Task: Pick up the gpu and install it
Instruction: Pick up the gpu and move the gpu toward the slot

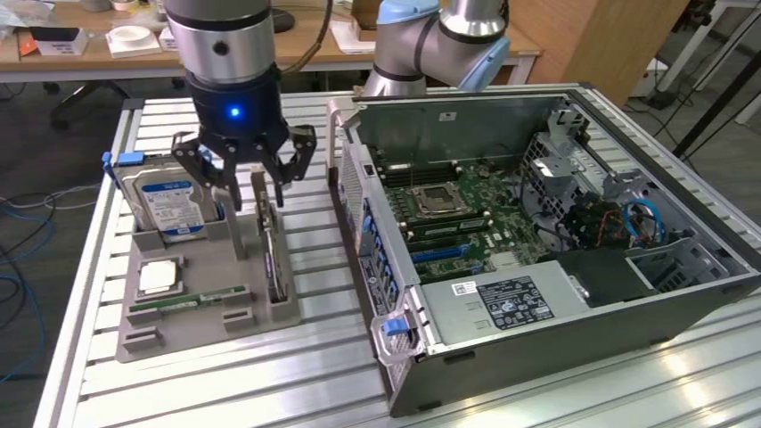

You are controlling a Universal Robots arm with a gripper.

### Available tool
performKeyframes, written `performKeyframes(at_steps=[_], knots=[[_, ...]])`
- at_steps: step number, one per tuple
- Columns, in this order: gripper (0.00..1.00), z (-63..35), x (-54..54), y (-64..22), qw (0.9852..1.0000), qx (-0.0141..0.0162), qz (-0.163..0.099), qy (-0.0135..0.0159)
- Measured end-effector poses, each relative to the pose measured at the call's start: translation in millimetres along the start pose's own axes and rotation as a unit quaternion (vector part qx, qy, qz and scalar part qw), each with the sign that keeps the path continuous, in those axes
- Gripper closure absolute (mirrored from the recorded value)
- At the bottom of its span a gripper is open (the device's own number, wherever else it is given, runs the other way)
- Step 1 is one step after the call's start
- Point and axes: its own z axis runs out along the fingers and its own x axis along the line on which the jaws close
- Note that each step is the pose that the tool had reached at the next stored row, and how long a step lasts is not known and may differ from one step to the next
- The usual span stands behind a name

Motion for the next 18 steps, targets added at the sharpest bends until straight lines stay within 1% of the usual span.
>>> performKeyframes(at_steps=[5, 9, 18], knots=[[0.47, 8.7, -2.7, -1.6, 1.0, 0.0, 0.0, 0.0], [0.47, 15.8, -2.9, -5.9, 1.0, 0.0, 0.0, 0.0005], [0.47, 29.7, -3.1, -11.3, 1.0, 0.0, 0.0, 0.0005]])
